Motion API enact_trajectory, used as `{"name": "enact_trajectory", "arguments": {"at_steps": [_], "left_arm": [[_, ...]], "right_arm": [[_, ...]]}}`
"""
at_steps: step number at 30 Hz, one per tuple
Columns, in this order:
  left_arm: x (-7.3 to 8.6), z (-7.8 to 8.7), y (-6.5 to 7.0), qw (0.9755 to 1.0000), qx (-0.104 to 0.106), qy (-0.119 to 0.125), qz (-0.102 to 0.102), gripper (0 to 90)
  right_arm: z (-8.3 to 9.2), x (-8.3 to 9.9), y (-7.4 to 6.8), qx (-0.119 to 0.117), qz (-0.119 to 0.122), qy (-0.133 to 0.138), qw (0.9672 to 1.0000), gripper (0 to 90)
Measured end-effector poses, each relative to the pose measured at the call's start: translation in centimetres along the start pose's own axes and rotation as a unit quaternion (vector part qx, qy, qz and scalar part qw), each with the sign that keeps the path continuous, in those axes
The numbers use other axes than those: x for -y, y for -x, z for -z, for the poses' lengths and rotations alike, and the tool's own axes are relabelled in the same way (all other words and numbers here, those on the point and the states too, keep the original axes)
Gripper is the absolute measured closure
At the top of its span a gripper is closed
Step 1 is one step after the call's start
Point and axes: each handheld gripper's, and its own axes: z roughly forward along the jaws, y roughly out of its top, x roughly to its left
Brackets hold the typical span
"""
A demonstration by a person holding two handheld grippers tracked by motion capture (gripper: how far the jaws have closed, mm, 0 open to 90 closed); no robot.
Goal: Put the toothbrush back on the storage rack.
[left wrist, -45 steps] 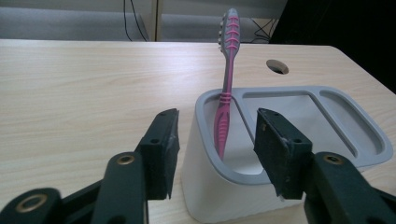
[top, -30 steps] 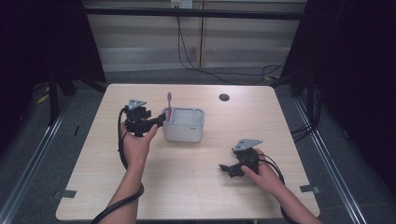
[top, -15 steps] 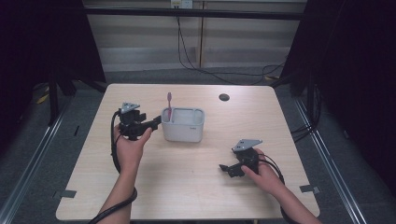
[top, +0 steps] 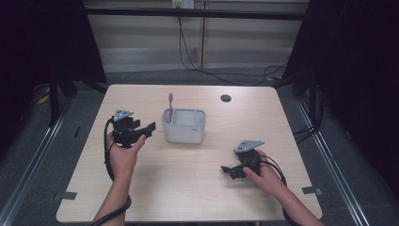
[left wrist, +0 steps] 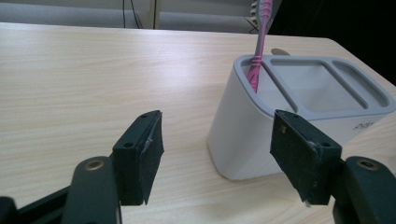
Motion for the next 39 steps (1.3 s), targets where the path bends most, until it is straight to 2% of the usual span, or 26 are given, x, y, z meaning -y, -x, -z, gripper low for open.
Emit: {"name": "enact_trajectory", "arguments": {"at_steps": [9,24,32,39], "left_arm": [[1.6,0.0,-0.8,0.9999,0.002,-0.009,-0.003,33.8],[4.3,0.1,-2.1,0.9997,-0.007,-0.021,0.012,33.5],[5.6,0.1,-2.7,0.9993,-0.015,-0.032,0.01,33.1],[6.5,0.1,-3.1,0.9986,-0.025,-0.047,-0.002,32.9]], "right_arm": [[0.0,0.0,0.0,0.0,0.0,0.0,1.0,10.7],[0.0,0.0,0.0,0.001,0.001,-0.001,1.0,10.7],[0.0,0.0,0.0,0.001,0.001,-0.001,1.0,10.7],[0.0,0.0,0.0,0.001,0.001,-0.001,1.0,10.7]]}}
